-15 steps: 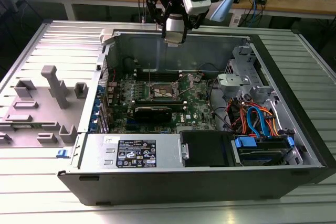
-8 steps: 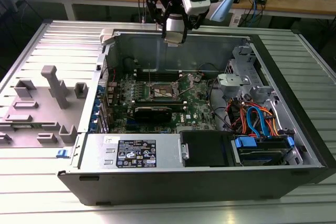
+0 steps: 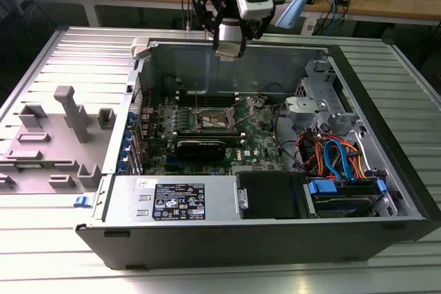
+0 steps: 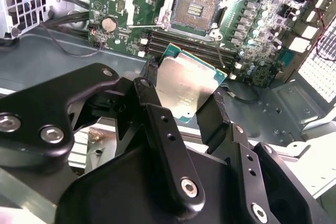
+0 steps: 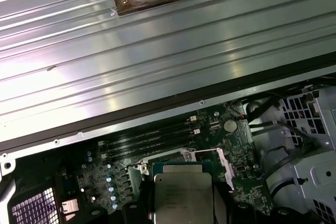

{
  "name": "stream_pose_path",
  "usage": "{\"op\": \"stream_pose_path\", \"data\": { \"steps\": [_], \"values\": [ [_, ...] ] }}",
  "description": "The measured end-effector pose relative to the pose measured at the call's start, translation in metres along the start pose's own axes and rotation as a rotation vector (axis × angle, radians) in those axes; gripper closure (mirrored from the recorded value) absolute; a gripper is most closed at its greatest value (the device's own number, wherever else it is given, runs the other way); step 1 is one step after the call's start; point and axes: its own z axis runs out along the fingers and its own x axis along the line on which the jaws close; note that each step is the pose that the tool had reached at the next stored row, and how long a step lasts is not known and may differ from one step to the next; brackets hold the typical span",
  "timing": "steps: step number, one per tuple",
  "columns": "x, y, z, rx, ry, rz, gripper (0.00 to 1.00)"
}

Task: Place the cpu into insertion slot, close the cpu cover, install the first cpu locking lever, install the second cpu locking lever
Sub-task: 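Place the cpu into insertion slot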

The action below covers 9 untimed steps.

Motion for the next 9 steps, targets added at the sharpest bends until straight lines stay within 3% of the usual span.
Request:
{"op": "stream_pose_path", "data": {
  "steps": [9],
  "values": [
    [-0.0011,-0.0034,-0.0002,-0.0003,-0.0024,0.027,0.46]
  ]
}}
